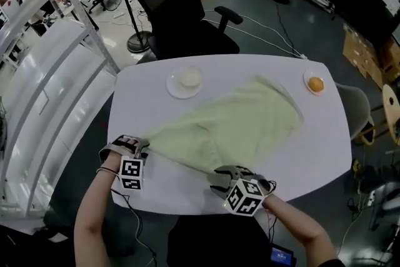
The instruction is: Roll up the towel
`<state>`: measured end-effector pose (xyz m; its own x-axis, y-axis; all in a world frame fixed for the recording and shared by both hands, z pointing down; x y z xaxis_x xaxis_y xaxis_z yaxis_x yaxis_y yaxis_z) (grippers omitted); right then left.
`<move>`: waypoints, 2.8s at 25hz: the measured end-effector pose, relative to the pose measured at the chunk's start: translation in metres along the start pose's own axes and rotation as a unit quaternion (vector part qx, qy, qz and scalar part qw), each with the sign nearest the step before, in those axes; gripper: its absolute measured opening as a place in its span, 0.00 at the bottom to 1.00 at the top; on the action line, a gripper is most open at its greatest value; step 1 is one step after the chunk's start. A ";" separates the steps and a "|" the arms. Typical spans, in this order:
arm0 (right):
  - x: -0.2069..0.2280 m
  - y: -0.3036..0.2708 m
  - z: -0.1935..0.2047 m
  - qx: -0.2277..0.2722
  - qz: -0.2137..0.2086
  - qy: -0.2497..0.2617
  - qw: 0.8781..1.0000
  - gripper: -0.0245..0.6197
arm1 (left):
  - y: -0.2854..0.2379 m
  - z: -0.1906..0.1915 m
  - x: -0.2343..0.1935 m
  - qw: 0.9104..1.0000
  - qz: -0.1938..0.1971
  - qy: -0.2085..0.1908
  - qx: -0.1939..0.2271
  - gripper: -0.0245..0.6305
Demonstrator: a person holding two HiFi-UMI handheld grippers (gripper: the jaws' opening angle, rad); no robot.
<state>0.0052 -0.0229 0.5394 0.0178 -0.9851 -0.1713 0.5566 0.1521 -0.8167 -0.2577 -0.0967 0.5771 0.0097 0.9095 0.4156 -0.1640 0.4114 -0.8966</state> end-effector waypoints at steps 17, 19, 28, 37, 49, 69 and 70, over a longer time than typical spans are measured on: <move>-0.001 -0.013 0.044 -0.108 0.080 0.060 0.989 0.10 | -0.012 0.009 -0.013 0.999 0.016 -0.016 -0.031 0.16; 0.001 -0.007 0.040 -0.098 0.080 0.051 0.991 0.09 | -0.013 0.010 -0.017 0.999 -0.004 -0.022 -0.038 0.08; -0.003 0.022 0.026 -0.073 0.081 0.051 0.993 0.08 | 0.000 0.012 -0.014 0.999 -0.012 -0.013 -0.030 0.08; -0.045 0.031 0.024 -0.082 0.057 0.077 0.992 0.08 | 0.026 0.012 0.042 0.999 0.000 -0.031 -0.029 0.07; -0.102 0.009 0.014 -0.064 -0.026 0.059 0.996 0.08 | 0.048 0.036 0.111 0.998 0.044 0.003 -0.043 0.07; 0.005 0.030 0.039 0.014 0.022 -0.184 0.983 0.10 | 0.030 0.022 0.007 0.997 0.031 0.053 -0.039 0.08; 0.010 0.028 0.040 0.012 0.027 -0.188 0.982 0.10 | 0.025 0.021 0.005 0.997 0.033 0.053 -0.042 0.08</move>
<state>0.0543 -0.0314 0.5375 0.3506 -0.9365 0.0063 0.5658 0.2065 -0.7983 -0.2825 -0.0833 0.5593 0.1070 0.9341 0.3407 -0.0842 0.3500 -0.9330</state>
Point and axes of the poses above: the fingertips, and each gripper's own axes: y backward along the fingers, x to its right, z out of its underside, the point moved 7 cm from there along y, backward along the fingers, and after that the axes turned 11 degrees about y, right-handed, at the moved point
